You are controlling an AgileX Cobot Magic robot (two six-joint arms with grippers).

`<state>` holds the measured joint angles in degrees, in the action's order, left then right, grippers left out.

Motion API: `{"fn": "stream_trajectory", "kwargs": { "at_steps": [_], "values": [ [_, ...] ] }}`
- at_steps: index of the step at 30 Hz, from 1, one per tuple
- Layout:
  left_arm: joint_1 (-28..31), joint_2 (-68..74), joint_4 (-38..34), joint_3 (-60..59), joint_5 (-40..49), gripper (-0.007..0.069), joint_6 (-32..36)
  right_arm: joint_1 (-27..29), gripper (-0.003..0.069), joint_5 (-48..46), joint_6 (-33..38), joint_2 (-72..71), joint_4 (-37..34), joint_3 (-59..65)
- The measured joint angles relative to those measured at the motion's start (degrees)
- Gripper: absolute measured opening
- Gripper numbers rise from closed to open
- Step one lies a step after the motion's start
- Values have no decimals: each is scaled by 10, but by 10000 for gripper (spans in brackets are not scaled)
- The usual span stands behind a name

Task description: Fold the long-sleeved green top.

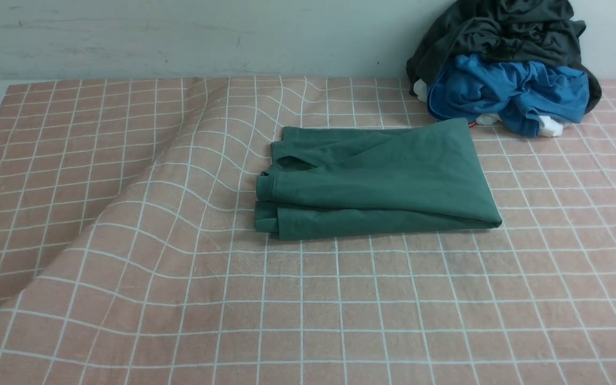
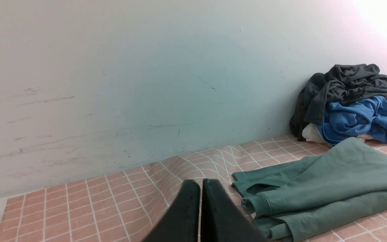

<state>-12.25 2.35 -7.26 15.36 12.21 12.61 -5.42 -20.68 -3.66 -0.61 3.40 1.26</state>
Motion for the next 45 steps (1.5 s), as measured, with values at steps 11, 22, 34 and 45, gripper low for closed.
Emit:
{"fn": "stream_trajectory", "kwargs": {
  "at_steps": [11, 22, 34, 45],
  "values": [
    [0, 0, 0, 0, 0, -3, 0, 73, -14, 0, 32, 0, -1, 0],
    [8, -18, 0, -25, -14, -3, 0, 73, -14, 0, 33, 0, -2, 0],
    [124, -31, 0, -170, -11, -3, -2, 73, -14, -1, 33, 0, -4, 0],
    [150, -31, 1, -169, 79, -3, -2, 73, -14, -1, 33, 0, -4, 0]
  ]
}}
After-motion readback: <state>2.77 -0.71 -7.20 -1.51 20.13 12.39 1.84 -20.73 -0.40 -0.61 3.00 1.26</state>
